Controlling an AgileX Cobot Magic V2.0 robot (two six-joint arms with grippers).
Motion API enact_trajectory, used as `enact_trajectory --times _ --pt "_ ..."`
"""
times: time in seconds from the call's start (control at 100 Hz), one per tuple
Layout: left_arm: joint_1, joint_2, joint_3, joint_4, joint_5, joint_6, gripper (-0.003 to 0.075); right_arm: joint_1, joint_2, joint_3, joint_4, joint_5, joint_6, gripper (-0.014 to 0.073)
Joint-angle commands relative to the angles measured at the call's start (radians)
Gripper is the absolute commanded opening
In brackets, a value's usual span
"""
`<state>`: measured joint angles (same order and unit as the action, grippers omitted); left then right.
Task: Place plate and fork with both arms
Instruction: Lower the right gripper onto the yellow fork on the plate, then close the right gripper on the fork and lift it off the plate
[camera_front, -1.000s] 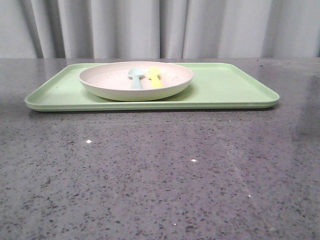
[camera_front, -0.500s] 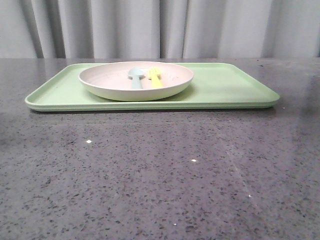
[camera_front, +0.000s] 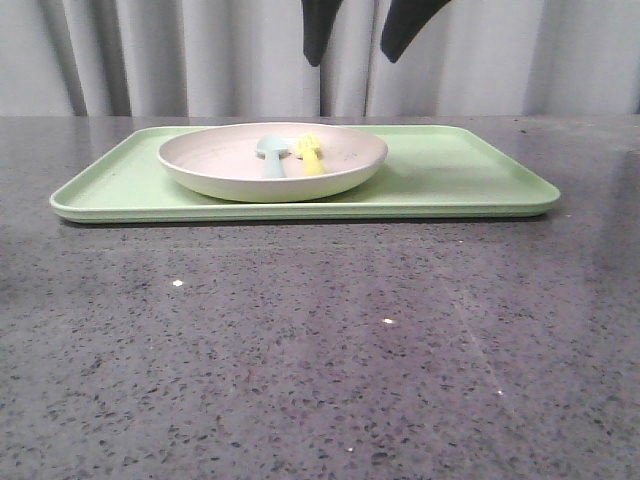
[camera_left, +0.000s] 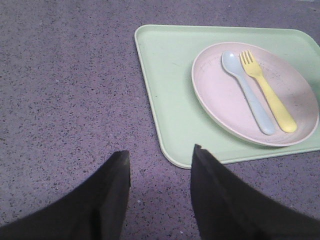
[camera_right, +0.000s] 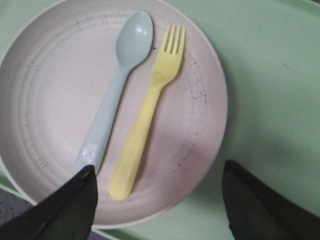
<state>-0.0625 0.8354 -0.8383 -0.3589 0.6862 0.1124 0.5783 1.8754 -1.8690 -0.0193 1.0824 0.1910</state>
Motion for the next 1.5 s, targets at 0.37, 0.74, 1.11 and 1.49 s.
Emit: enact_trajectory --times 0.37,0.74,1.11,1.49 --pt "0.004 -0.008 -0.027 -0.017 -0.053 -0.007 0.0294 0.000 0.132 -0.104 -0.006 -0.030 0.002 0.0527" --pt "0.004 -0.008 -0.027 -0.017 -0.053 -0.007 0.0295 0.000 0.163 -0.104 -0.006 -0.072 0.002 0.0527" --pt "0.004 -0.008 -0.027 -0.017 -0.053 -0.007 0.0294 0.000 0.178 -0.104 -0.006 -0.071 0.002 0.0355" --pt "0.004 -0.008 -0.027 -0.017 -0.053 -0.007 0.0294 0.000 0.178 -0.105 -0.006 -0.069 0.002 0.0030"
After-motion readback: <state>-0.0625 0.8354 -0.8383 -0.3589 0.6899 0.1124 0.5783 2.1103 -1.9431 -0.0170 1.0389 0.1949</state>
